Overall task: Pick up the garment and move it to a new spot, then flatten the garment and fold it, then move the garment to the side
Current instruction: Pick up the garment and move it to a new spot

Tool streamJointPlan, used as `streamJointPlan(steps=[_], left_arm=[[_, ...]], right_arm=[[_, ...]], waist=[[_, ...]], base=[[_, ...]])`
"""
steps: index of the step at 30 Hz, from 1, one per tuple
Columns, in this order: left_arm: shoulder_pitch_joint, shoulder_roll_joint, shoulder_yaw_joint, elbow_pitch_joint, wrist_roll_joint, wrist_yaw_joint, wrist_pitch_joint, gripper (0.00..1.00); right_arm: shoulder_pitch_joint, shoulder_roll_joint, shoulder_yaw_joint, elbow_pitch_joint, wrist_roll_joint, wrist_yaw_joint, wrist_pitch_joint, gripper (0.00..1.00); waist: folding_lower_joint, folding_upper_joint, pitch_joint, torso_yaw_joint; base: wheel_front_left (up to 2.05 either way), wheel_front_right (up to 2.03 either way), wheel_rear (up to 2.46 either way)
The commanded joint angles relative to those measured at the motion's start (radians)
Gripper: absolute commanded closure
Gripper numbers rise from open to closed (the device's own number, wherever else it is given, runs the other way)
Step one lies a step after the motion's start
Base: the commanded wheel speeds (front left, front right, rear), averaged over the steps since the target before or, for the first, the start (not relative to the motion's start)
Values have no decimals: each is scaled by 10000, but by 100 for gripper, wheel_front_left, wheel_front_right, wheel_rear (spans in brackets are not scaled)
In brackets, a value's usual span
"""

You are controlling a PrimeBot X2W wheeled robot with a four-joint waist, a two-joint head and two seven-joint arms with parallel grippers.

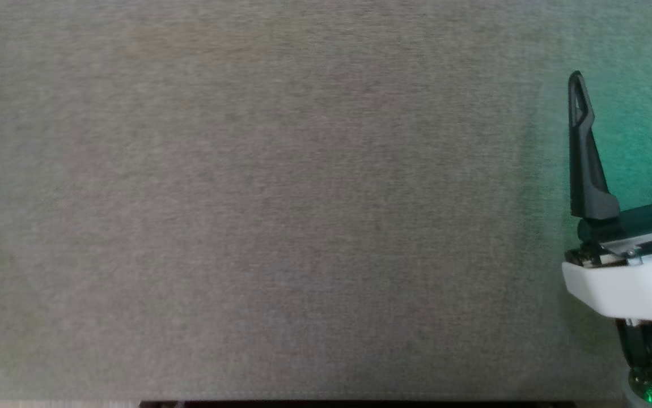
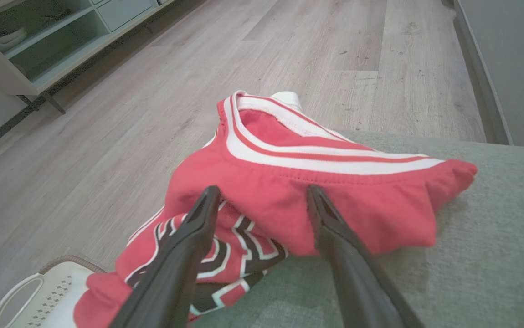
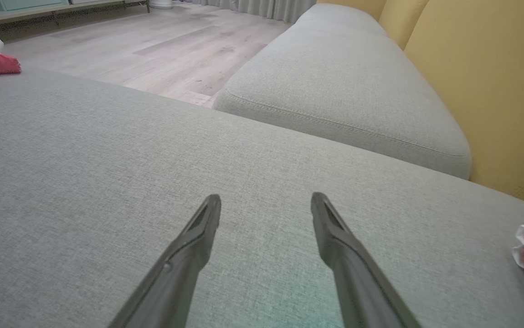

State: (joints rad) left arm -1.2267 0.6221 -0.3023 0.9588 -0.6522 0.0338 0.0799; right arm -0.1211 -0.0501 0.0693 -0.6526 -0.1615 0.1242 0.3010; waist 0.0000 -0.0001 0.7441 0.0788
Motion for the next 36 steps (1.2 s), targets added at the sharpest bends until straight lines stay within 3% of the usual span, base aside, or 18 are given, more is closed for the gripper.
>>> streamJointPlan(steps=[1,10,11,13,20,31,36], left_arm=[[-361,869,268,-49,46,-4,-126,0],[-988,595,143,1062,-121,-566,68,0],[-1051,547,118,1158,-135,-634,107,36],[-1157,486,62,1328,-132,-730,115,100],[-1364,473,-168,1765,54,-903,-373,100],[-2428,1146,-1061,1208,842,-1393,-252,100],[-2672,716,-1723,511,1055,-1588,-222,100]], right_arm=[[123,-87,269,-475,-54,65,35,0],[264,-120,235,-751,-55,65,23,0],[260,-115,229,-738,-46,65,7,0],[245,-103,227,-688,-18,65,-39,0],[82,-59,117,-442,87,65,-288,0],[-331,-6,-123,962,794,65,-1031,0],[-381,-4,-517,1859,1358,65,-1472,0]], waist=[[0,1,119,-203],[0,1,480,-385],[0,1,496,-393],[0,1,499,-417],[0,1,325,-477],[0,1,-1122,-537],[0,1,-2282,-540]], base=[[0,0,0],[0,0,0],[0,0,0],[0,0,0],[0,0,0],[0,0,0],[0,0,0]])
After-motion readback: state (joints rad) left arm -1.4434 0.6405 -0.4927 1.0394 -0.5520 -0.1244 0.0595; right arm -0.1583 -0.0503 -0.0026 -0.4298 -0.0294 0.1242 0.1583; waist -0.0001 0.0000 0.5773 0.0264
